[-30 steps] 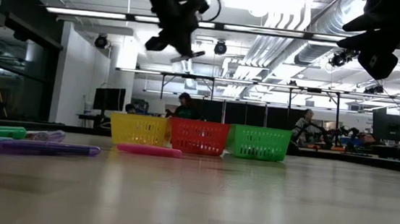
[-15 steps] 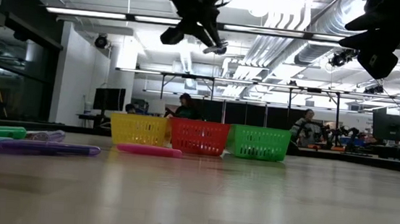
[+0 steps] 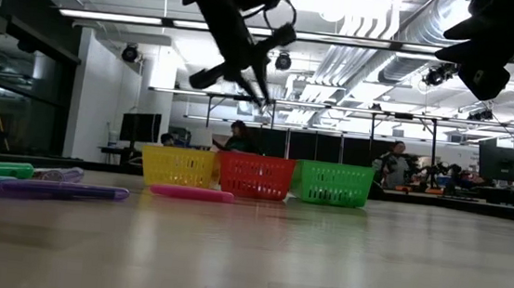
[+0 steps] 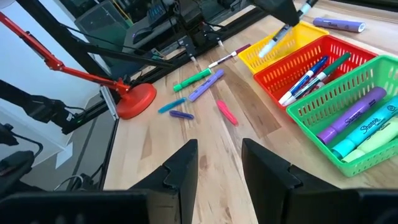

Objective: Pick & Place Markers
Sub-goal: Put the black marker into the red bin

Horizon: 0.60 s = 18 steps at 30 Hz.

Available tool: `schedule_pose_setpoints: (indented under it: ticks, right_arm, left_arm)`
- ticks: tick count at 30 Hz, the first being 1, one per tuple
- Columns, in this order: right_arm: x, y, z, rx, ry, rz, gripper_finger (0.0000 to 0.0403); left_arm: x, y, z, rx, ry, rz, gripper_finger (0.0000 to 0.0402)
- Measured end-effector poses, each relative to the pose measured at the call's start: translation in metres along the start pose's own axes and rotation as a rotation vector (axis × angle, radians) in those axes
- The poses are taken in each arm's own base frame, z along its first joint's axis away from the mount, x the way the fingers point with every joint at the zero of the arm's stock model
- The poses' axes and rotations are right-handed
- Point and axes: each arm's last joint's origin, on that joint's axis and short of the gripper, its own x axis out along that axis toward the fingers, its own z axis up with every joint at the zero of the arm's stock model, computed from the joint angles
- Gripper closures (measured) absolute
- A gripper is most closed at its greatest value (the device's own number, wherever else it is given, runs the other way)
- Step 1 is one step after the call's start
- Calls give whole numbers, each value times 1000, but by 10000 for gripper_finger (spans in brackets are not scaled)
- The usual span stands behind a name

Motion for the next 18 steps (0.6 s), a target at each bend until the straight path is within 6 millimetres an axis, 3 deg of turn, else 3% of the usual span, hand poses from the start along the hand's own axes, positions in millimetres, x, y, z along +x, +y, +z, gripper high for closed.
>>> schedule_pose_setpoints:
  ticks: [9, 18]
  right_arm:
    - [0, 0, 0, -5, -1, -2, 290]
    - [0, 0, 0, -3, -2, -3, 290]
  left_arm:
    - [8, 16, -5, -117, -74, 122, 373]
    - [40, 23, -9, -148, -34, 178, 372]
